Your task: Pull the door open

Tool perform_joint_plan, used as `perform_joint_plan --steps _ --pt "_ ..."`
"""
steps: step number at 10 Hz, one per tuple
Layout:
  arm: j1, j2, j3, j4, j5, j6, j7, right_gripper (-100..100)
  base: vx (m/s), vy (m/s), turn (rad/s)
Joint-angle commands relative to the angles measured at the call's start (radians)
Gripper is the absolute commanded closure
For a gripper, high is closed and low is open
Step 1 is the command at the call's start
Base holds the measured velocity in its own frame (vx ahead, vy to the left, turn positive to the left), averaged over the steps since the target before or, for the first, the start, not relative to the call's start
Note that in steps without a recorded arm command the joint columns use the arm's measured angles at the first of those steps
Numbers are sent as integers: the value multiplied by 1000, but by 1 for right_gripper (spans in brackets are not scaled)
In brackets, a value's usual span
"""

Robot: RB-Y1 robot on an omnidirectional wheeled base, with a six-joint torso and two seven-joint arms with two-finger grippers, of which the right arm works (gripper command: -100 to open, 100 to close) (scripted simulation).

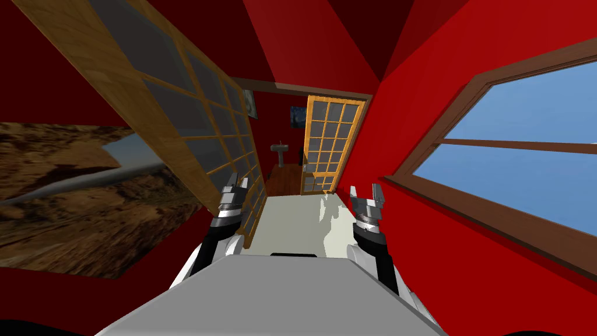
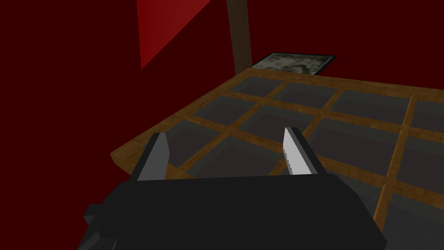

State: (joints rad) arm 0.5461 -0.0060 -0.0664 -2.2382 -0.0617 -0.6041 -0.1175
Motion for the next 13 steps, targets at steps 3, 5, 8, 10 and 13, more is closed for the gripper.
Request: perform_joint_plan --steps 3,5,8,10,13 --pt "-25 -21 -10 70 27 -17 54 -100 129 10 -4" --pt "-36 -29 -15 103 40 -25 79 -100 125 36 -4" --pt "-60 -43 -25 169 66 -41 130 -100 121 16 -4" --pt "-71 -49 -30 201 79 -49 155 -100 111 10 -3" --pt "-88 -58 -37 250 98 -61 192 -100 83 17 -3"
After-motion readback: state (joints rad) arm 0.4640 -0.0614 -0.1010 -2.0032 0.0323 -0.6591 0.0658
